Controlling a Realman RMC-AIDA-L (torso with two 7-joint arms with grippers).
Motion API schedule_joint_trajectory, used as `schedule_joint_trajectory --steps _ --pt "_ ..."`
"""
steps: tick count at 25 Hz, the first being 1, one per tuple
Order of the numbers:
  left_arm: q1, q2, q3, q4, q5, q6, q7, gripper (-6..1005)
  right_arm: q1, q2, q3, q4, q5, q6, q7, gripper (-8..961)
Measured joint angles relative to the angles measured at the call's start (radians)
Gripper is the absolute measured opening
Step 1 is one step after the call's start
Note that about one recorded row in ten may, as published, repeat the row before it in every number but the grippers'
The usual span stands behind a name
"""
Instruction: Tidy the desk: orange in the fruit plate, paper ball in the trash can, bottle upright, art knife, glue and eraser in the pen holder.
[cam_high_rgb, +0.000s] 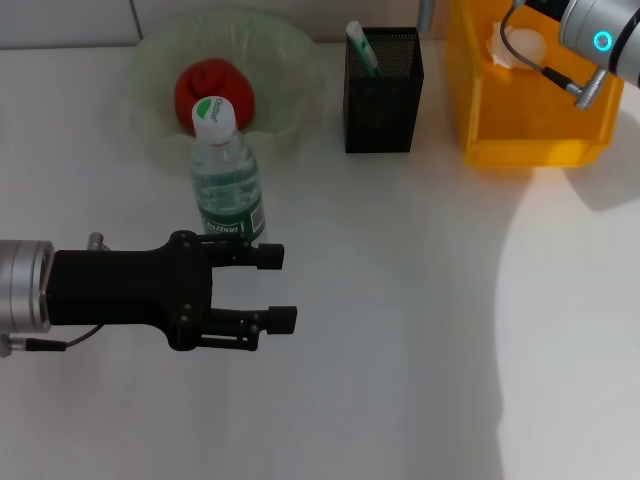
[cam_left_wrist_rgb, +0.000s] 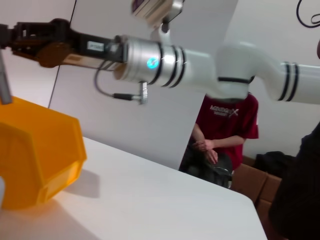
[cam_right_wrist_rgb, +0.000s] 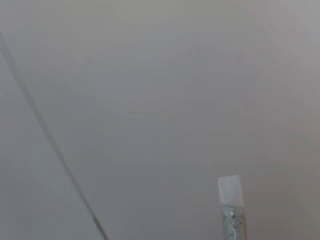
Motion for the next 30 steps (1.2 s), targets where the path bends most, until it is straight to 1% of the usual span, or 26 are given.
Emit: schedule_joint_trajectory --steps 2,3,4,5,6,9,16,22,26,28,30 --pt "-0.004 -0.003 0.003 0.006 0.000 0.009 -0.007 784 0.064 -0.003 0.051 0.159 0.157 -0.046 -0.130 119" --pt "-0.004 -0.003 0.003 0.006 0.000 0.009 -0.007 784 0.092 -0.003 0.083 0.227 0.204 -0.069 -0.167 120" --pt "-0.004 -0.003 0.003 0.006 0.000 0.009 -0.007 784 0.113 -0.003 0.108 0.269 0.231 -0.087 -0.191 120" --pt "-0.006 -0.009 0.003 0.019 0.003 0.017 -0.011 784 0.135 -0.003 0.138 0.311 0.250 -0.102 -0.209 120" --pt "-0.007 -0.010 0.003 0.021 0.004 0.018 -0.011 784 0.145 -0.003 0.148 0.329 0.249 -0.105 -0.214 121" --pt "-0.011 -0.010 0.004 0.022 0.004 0.019 -0.011 784 0.158 -0.003 0.147 0.347 0.232 -0.107 -0.217 122" --pt "-0.020 -0.010 0.004 0.023 0.006 0.023 -0.011 784 0.184 -0.005 0.123 0.350 0.133 -0.099 -0.212 124" --pt "-0.020 -0.010 0.003 0.023 0.003 0.030 -0.013 784 0.188 -0.004 0.108 0.346 0.105 -0.092 -0.218 126" --pt "-0.020 -0.010 -0.001 0.024 0.002 0.036 -0.017 784 0.178 -0.003 0.108 0.333 0.081 -0.101 -0.223 261" --pt "-0.020 -0.010 -0.002 0.024 0.002 0.036 -0.020 784 0.157 -0.003 0.108 0.306 0.050 -0.125 -0.225 328" --pt "-0.020 -0.006 -0.004 0.025 0.001 0.038 -0.023 784 0.128 -0.003 0.108 0.271 0.017 -0.172 -0.225 527"
